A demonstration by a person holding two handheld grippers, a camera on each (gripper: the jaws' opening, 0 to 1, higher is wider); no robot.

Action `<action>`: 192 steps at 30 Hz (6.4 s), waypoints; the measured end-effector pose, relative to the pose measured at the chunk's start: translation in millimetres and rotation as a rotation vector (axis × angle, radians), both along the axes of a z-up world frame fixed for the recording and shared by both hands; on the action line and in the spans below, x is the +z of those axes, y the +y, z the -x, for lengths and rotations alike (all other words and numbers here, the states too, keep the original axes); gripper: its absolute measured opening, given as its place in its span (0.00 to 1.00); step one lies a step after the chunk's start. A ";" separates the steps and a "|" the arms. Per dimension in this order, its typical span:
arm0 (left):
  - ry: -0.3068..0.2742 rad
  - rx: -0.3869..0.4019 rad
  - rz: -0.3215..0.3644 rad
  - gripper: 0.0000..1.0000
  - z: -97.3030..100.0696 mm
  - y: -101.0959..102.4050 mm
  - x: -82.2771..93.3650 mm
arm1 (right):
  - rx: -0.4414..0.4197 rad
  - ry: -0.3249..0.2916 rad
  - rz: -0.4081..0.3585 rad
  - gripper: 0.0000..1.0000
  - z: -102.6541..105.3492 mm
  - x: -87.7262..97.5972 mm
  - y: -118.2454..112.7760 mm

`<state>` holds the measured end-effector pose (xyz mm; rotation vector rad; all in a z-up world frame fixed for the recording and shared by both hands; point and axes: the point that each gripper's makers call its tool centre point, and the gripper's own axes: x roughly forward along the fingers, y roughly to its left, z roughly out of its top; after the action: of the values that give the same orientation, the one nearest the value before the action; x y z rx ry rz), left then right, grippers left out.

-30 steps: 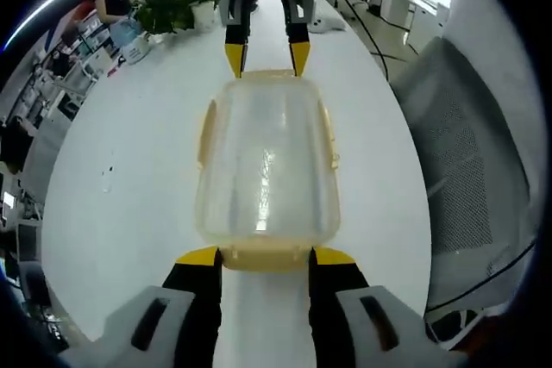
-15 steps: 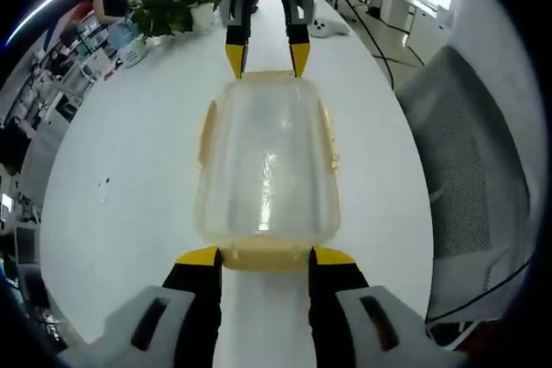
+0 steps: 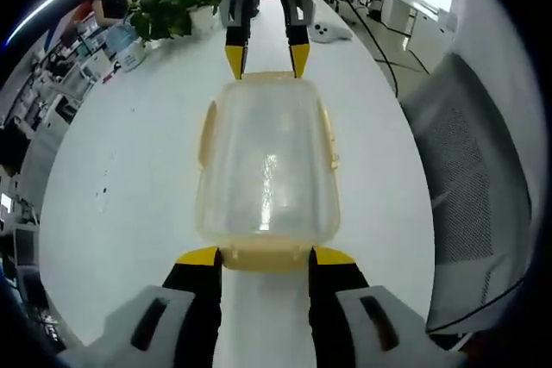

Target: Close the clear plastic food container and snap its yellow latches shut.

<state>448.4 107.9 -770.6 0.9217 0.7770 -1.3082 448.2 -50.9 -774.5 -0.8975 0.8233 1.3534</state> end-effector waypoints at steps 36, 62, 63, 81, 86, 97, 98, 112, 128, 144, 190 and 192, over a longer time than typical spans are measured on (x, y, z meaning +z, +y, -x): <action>0.018 -0.001 0.035 0.39 -8.0 -29.1 -12.5 | -0.005 0.030 0.021 0.38 -9.3 -13.2 -29.0; 0.044 0.002 0.039 0.39 -13.5 -26.2 -24.1 | -0.025 0.057 0.013 0.38 -13.4 -24.3 -27.2; 0.047 0.002 0.041 0.39 -13.4 -26.3 -24.5 | -0.025 0.058 0.012 0.38 -13.6 -25.0 -27.5; 0.057 -0.001 0.053 0.39 -15.7 -28.9 -29.4 | -0.037 0.063 0.008 0.39 -14.3 -25.9 -29.8; 0.038 -0.001 0.057 0.41 -15.4 -27.8 -29.4 | -0.047 0.053 -0.003 0.40 -13.7 -27.2 -30.6; -0.025 0.046 0.085 0.51 -17.5 -17.6 -22.6 | -0.108 0.016 -0.008 0.46 -12.6 -18.1 -38.9; 0.007 0.075 0.129 0.51 -15.4 -22.4 -17.9 | -0.111 0.002 -0.018 0.46 -14.1 -13.8 -37.2; -0.063 0.214 0.152 0.51 -31.2 -24.8 7.7 | -0.326 0.035 -0.119 0.47 -20.4 -1.7 -21.3; 0.052 0.634 0.225 0.46 -25.7 -31.3 -1.0 | -0.672 0.125 -0.174 0.47 -30.9 -0.4 -12.6; 0.142 0.880 0.287 0.47 -20.4 -33.5 -14.3 | -0.929 0.184 -0.201 0.46 -26.8 -14.3 -17.8; 0.435 1.078 0.410 0.32 -20.9 -45.0 -27.0 | -1.230 0.373 -0.288 0.41 -14.7 -26.3 -10.8; 0.435 1.079 0.411 0.33 -19.8 -44.8 -26.7 | -1.229 0.375 -0.285 0.42 -17.2 -26.8 -10.8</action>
<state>468.1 63.1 -797.2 -0.1733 1.0654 -0.6300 465.4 -61.7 -801.3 0.1700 1.1408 0.4900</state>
